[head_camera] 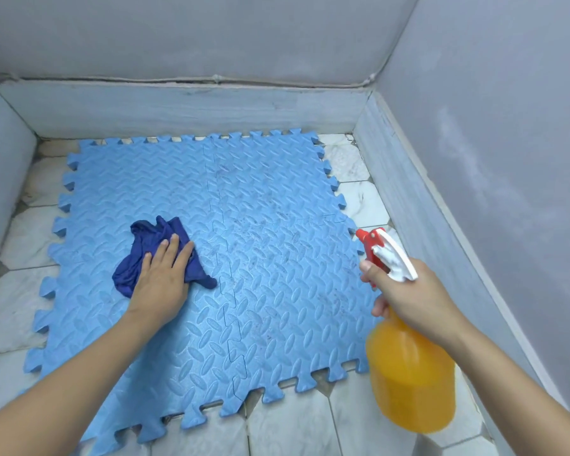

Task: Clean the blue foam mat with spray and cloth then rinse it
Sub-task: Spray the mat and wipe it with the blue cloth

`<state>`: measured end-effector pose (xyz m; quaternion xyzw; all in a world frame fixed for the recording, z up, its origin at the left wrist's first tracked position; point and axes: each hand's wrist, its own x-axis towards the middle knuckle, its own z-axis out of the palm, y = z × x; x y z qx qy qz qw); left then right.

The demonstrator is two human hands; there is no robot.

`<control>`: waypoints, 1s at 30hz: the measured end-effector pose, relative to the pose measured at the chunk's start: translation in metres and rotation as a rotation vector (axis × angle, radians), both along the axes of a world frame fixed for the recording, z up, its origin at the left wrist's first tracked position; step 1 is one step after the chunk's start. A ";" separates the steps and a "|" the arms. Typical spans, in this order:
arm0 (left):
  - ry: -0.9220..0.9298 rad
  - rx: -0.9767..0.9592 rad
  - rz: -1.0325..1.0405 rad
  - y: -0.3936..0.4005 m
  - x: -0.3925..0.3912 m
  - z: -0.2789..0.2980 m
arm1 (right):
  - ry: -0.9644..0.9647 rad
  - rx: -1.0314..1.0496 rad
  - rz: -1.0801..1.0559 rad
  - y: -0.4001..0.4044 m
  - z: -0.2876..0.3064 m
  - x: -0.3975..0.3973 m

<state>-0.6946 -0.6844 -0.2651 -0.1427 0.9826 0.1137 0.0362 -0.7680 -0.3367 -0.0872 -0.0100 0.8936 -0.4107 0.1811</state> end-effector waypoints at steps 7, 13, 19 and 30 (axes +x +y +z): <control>0.001 -0.018 -0.004 0.003 0.000 0.001 | -0.052 0.001 -0.011 0.012 -0.021 0.015; -0.013 0.032 0.027 0.006 0.001 0.005 | -0.122 0.100 0.022 0.027 -0.030 0.033; 0.008 0.164 0.076 0.008 -0.004 0.016 | -0.126 0.049 0.065 0.024 -0.029 0.039; -0.165 0.263 -0.060 0.063 -0.038 0.062 | 0.013 0.004 -0.136 0.038 -0.028 0.039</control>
